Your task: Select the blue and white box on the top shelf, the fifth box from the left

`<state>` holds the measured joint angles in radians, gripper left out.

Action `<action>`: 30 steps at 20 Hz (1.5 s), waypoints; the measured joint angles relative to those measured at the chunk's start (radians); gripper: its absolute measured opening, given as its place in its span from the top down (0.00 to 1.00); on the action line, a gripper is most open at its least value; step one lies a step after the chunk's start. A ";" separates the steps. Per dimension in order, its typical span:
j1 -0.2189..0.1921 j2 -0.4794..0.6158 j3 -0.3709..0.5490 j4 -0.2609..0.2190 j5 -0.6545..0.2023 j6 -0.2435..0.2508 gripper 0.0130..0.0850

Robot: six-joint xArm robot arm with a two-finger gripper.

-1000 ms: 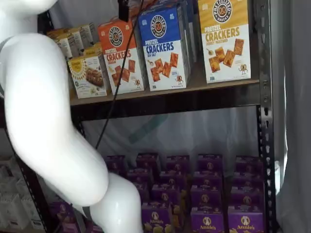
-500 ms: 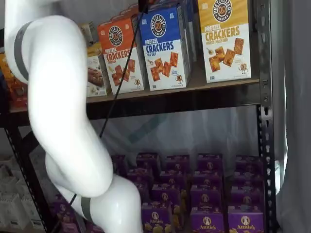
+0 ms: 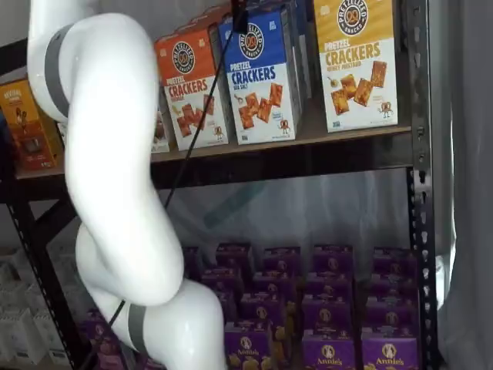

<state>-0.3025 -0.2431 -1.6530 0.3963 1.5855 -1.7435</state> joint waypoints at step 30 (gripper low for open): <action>0.052 0.098 -0.097 -0.146 0.204 0.008 0.11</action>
<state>-0.2503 -0.1448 -1.7496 0.2507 1.7895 -1.7357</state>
